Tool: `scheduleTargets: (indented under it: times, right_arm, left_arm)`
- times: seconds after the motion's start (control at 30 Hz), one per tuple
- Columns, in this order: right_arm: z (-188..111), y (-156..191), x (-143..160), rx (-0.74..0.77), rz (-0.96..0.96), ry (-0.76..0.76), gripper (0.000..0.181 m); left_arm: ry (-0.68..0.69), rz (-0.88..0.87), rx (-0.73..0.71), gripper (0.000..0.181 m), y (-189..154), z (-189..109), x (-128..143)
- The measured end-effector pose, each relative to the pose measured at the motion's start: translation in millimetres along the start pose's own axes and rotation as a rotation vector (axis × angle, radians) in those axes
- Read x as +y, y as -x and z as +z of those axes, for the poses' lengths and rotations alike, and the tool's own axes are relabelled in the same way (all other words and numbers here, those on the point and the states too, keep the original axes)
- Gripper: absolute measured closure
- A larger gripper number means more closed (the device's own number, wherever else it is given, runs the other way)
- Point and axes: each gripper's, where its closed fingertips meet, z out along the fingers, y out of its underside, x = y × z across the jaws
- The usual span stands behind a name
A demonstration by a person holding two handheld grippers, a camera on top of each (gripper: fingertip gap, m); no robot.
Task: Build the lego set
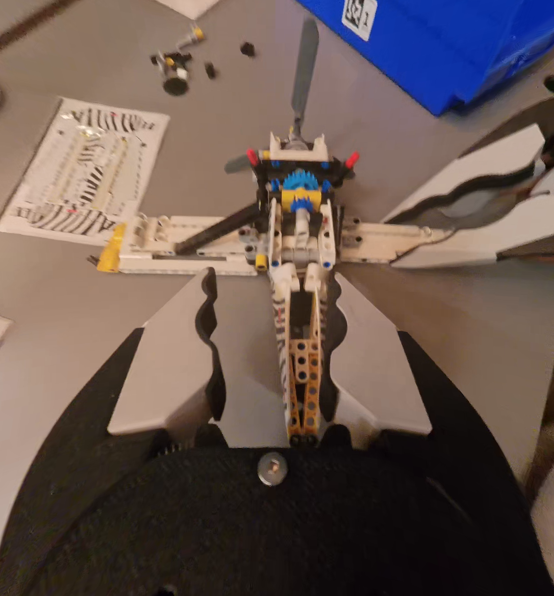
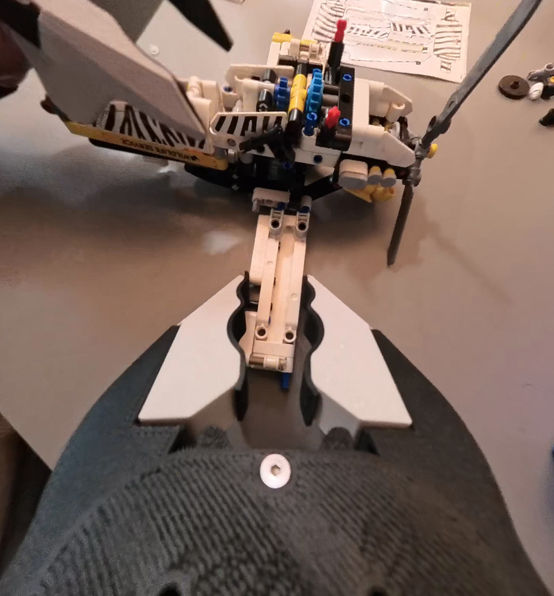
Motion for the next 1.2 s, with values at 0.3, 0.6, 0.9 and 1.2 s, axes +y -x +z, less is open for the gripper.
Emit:
scheduleTargets:
  times: [0.3, 0.6, 0.9, 1.2]
  right_arm:
    - [-7, -4, -6, -0.004, 0.039, -0.055, 0.151]
    - [-8, -9, -4, 0.001, 0.055, -0.056, 0.151]
    - [-3, -15, -2, -0.013, 0.046, -0.025, 0.15]
    - [-2, -17, -5, -0.074, 0.042, -0.034, 0.151]
  left_arm:
    - [0.075, -0.018, 0.088, 0.107, -18, 9, -24]
    - [0.219, -0.075, 0.064, 0.077, -26, 35, -11]
    - [0.254, -0.069, 0.041, 0.098, -15, 50, 1]
    - [0.306, 0.043, 0.037, 0.111, -15, 50, 5]
